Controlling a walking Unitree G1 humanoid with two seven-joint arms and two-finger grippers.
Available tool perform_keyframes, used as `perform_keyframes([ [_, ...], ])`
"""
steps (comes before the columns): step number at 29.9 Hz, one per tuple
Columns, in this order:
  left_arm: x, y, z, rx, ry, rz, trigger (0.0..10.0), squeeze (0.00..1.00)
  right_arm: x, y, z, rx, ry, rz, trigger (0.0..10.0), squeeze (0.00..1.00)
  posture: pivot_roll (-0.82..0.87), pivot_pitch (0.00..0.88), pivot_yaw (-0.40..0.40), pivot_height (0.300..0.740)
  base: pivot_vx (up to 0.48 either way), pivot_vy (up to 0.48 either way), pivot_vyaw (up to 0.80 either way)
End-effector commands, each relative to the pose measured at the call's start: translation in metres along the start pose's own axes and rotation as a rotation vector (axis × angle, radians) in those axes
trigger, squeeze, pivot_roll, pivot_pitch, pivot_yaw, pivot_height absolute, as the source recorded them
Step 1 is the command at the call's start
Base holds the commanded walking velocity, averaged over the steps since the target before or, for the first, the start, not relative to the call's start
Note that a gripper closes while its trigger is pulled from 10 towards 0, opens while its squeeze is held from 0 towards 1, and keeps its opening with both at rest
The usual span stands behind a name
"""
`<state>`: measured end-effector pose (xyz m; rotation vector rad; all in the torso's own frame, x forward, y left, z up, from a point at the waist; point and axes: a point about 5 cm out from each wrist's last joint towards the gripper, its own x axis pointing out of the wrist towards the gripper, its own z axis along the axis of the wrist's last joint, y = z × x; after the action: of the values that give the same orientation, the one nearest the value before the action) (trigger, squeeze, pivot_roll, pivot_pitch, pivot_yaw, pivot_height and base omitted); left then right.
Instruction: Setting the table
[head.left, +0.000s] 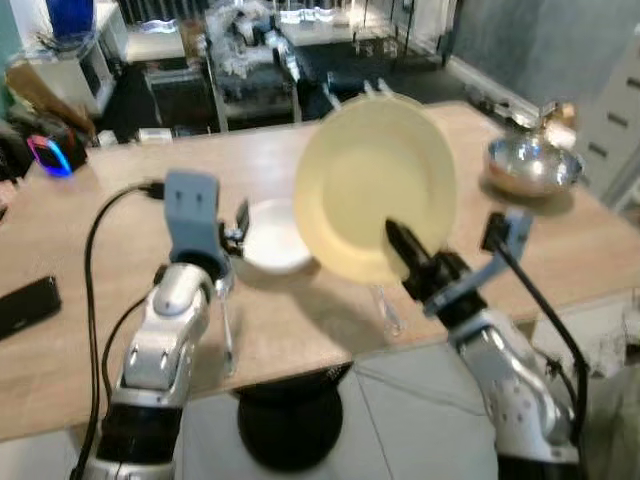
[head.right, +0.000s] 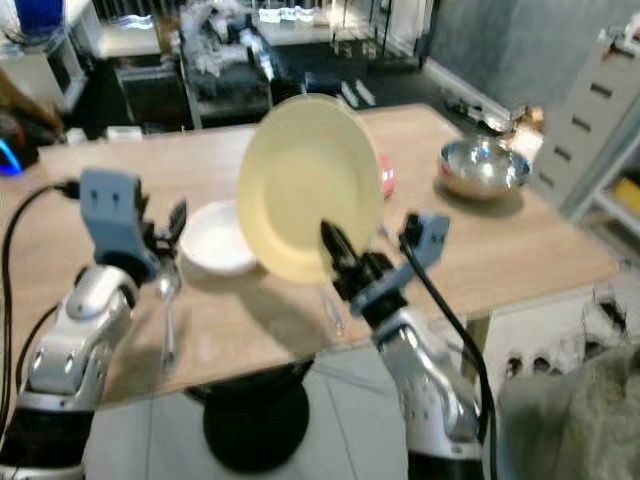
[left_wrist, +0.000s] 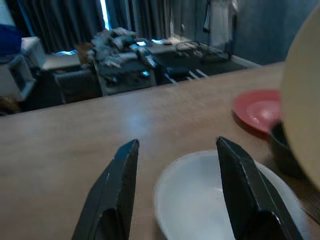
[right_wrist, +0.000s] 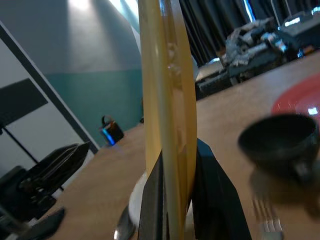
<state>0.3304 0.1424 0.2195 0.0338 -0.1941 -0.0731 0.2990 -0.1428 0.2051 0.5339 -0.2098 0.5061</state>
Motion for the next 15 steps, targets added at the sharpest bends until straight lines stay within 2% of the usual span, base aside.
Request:
perform_keyframes([
  [1,-0.0021,0.0057,-0.0025,0.010,0.008,0.016,10.0,0.03,0.0020,0.0057,-0.0029,0.014,0.001,0.023,10.0,0.00,-0.06,0.000,0.083,0.740,0.480,0.000,0.00],
  [2,-0.0024,0.0042,-0.0018,0.014,0.006,0.006,10.0,0.00,0.0016,0.0052,-0.0029,0.013,0.001,0.021,10.0,0.00,-0.06,0.000,0.084,0.740,0.000,0.000,0.00],
  [15,-0.0044,-0.0018,-0.0012,0.002,0.003,-0.036,10.0,0.00,0.0007,0.0043,-0.0021,0.010,0.001,0.019,10.0,0.00,-0.06,0.000,0.083,0.740,0.000,0.000,0.00],
])
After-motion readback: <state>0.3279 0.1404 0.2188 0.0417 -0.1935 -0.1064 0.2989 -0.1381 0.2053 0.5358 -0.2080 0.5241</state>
